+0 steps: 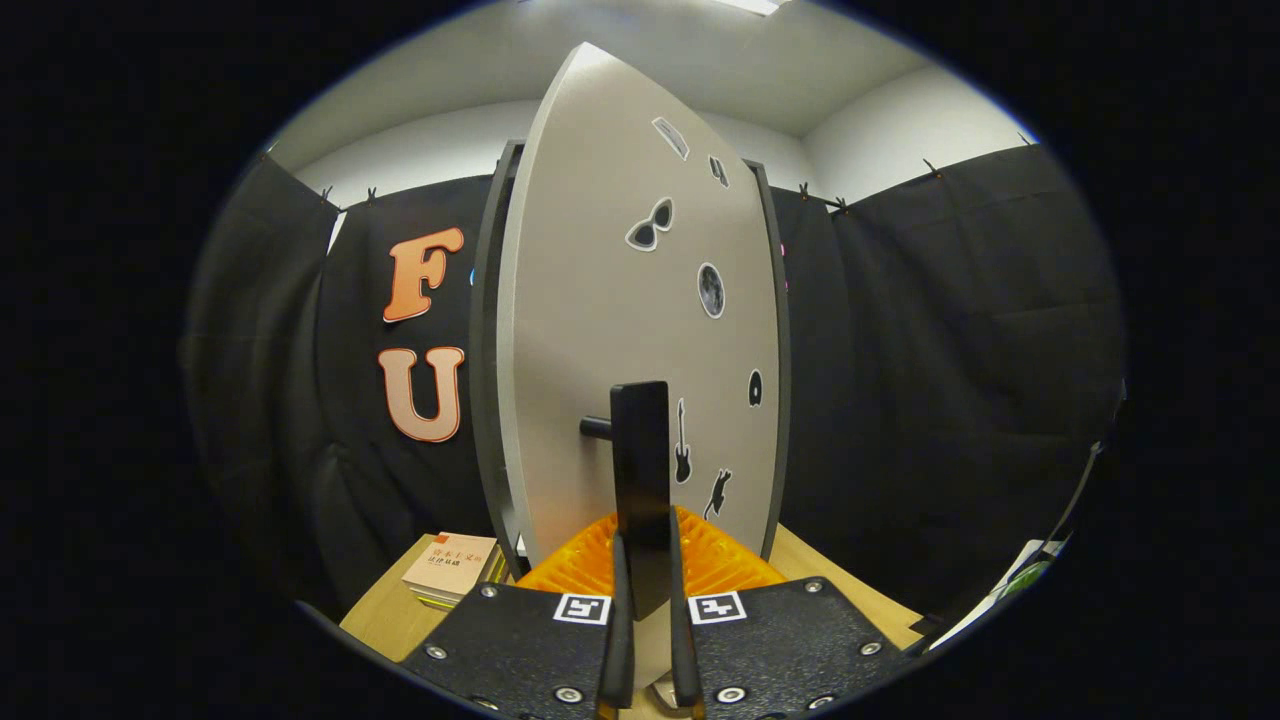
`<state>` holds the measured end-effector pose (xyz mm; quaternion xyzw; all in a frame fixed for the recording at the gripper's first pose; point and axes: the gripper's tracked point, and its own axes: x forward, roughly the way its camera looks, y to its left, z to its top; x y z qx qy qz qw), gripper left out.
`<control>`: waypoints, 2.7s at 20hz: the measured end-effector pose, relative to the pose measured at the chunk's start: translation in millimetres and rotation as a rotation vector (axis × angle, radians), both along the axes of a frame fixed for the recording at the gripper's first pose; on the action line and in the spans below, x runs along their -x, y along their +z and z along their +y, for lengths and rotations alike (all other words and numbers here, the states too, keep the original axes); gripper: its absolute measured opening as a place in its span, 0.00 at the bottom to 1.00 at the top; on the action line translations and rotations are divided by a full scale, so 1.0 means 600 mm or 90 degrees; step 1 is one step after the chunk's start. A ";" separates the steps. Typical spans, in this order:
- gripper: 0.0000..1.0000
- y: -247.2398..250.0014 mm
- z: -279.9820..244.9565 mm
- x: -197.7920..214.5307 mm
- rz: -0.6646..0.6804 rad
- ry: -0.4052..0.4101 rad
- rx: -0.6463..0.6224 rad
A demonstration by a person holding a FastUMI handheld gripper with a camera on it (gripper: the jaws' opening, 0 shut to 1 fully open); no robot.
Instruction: Open the shoe cabinet door, grab the shoes and put them into the shoe cabinet, then close the shoe cabinet door.
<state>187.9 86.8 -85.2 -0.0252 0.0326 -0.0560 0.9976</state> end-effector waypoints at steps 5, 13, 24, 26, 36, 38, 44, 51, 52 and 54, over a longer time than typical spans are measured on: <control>0.14 0.003 -0.008 0.007 -0.006 -0.001 -0.008; 0.12 0.007 -0.036 0.014 -0.006 -0.020 -0.025; 0.12 0.015 -0.054 0.011 -0.017 0.043 -0.015; 0.12 0.015 -0.056 0.011 -0.021 0.044 -0.020; 0.07 0.013 -0.072 0.014 -0.017 0.050 -0.018; 0.07 0.013 -0.080 0.016 -0.018 0.038 -0.020; 0.04 0.018 -0.101 0.021 -0.029 0.016 0.000; 0.04 0.021 -0.086 0.032 -0.032 0.011 0.006; 0.04 0.019 -0.079 0.032 -0.031 0.019 0.005; 0.07 0.015 -0.064 0.034 -0.028 0.029 -0.009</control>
